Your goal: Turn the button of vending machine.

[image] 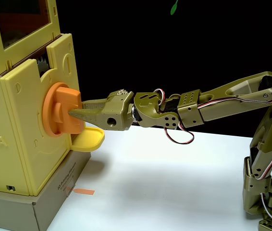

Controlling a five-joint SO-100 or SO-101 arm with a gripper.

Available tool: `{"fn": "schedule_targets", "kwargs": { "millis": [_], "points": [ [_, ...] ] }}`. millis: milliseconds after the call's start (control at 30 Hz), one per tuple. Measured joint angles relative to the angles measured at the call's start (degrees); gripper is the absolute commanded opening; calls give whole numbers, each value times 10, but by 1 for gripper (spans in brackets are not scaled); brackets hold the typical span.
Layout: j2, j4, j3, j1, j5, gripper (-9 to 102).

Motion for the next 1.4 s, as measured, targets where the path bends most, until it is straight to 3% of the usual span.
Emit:
{"fn": "schedule_targets", "kwargs": {
  "millis": [233,400,500,667,833,1100,1267,1400],
  "points": [
    [5,2,1,0,13,1],
    [13,11,4,2,-10,16],
    [27,33,7,2,-72,21],
    [76,135,28,8,-203,19],
    [177,191,73,34,-460,24],
    [356,265,163,50,-1096,45],
    [361,244,188,30,-1440,47],
    [301,163,188,16,-1594,47]
  ]
}}
